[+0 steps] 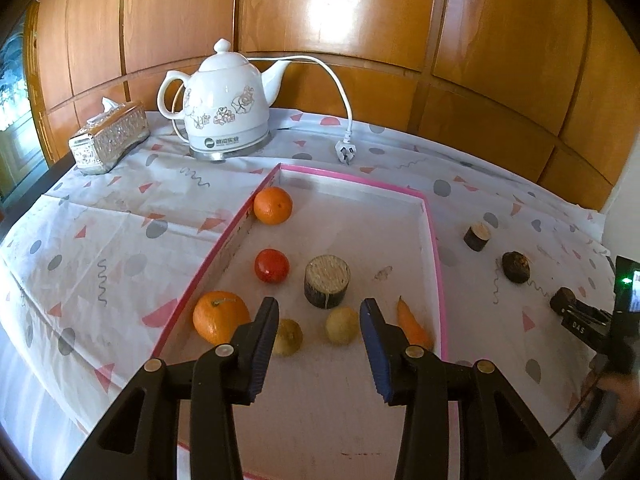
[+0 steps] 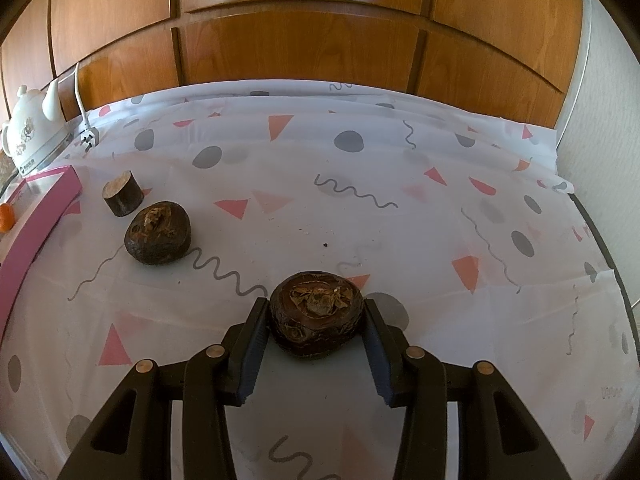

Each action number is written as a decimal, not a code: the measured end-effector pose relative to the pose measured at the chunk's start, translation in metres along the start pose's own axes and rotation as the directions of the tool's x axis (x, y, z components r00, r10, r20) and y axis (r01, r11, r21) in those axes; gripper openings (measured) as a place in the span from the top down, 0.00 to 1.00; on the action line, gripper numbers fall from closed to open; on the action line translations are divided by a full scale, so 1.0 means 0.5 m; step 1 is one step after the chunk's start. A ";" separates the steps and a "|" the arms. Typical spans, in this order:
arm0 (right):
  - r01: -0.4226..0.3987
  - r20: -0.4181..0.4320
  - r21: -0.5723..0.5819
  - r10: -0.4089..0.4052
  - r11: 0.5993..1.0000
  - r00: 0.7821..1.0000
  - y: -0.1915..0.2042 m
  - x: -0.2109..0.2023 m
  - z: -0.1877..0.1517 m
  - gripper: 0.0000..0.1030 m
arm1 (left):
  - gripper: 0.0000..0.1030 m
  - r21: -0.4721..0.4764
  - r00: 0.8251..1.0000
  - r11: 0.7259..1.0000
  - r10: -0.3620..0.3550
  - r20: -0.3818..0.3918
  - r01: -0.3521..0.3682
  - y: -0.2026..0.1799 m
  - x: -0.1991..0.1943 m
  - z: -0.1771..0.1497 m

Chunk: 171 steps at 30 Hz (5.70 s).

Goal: Organize fruits
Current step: 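Lower the brown root into the pink tray and open the right tool, then grasp the second dark brown root with the right tool, then grasp the wooden log slice with the left tool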

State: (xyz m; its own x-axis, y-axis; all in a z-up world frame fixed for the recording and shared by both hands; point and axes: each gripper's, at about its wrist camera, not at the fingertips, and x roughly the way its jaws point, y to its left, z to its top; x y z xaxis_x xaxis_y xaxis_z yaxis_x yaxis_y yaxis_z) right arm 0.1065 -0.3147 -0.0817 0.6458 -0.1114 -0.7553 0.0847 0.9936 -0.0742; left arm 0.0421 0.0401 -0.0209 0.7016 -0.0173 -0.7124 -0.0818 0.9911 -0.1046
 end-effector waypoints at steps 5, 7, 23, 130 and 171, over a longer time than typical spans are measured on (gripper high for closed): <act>0.011 -0.003 0.002 -0.011 1.000 1.000 0.006 -0.007 -0.002 0.56 | 0.57 -0.006 1.000 1.000 -0.002 -0.008 0.002 0.004 -0.002 -0.009; -0.009 -0.007 0.014 0.009 1.000 1.000 0.010 -0.016 -0.005 0.56 | 0.55 -0.011 1.000 1.000 0.001 -0.010 -0.001 0.007 -0.003 -0.010; -0.303 0.018 -0.147 0.308 0.942 0.951 0.229 -0.118 0.014 0.56 | 0.55 -0.047 1.000 0.999 0.003 -0.012 -0.004 0.037 -0.003 -0.014; -0.115 -0.015 0.006 0.115 0.993 0.993 0.022 -0.002 0.006 0.50 | 0.49 0.235 0.976 0.950 -0.182 -0.118 0.206 -0.257 0.083 0.038; -0.152 0.018 0.035 0.151 0.988 0.988 0.014 -0.004 0.001 0.49 | 0.68 0.274 0.975 0.952 -0.079 -0.207 0.135 -0.420 0.356 0.142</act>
State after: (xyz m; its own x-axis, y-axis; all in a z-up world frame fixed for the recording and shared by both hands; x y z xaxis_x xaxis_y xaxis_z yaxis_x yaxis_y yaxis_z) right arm 0.1062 -0.3077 -0.0804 0.6647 0.0397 -0.7461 0.0120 0.9979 0.0638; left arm 0.2343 -0.1618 -0.0763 0.5444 -0.1220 -0.8299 0.2104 0.9776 -0.0056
